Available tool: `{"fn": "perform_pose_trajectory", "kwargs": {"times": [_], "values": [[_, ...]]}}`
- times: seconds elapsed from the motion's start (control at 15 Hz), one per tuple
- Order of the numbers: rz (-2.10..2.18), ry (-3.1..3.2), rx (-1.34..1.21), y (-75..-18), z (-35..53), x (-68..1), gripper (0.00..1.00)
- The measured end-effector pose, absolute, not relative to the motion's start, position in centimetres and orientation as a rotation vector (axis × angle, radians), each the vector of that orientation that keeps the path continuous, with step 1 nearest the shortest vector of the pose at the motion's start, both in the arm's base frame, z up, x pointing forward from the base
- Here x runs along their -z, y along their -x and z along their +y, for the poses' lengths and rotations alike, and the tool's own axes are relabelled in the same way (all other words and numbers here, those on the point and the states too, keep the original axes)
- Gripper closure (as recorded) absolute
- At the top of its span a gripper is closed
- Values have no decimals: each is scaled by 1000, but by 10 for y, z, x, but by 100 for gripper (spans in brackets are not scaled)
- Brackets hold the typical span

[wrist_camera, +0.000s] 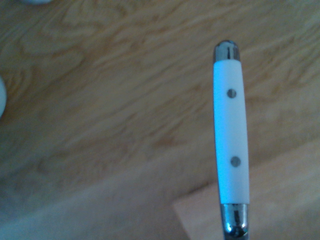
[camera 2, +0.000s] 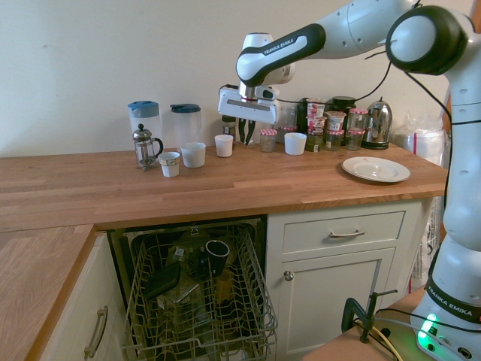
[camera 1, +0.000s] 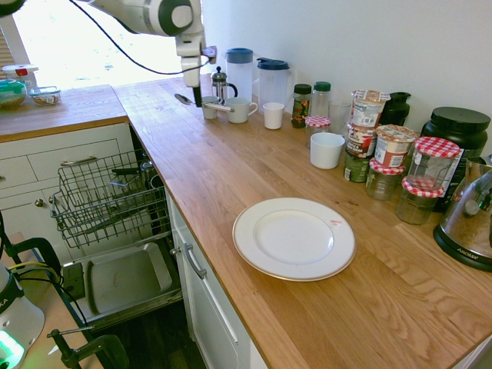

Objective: Put the spoon in the dishwasher

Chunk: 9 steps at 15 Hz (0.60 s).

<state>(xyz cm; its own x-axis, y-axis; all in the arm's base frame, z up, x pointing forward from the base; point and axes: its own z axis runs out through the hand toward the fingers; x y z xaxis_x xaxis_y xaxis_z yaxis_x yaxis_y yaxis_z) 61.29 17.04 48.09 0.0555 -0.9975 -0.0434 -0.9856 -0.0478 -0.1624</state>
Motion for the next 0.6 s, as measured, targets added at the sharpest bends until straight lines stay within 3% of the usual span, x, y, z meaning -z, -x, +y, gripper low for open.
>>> {"fn": "perform_pose_trajectory", "kwargs": {"times": [0.33, 0.6], "values": [[1877, 2366, 106, -502, 259, -455, 100], [1814, 2453, 113, -417, 276, -419, 100]]}}
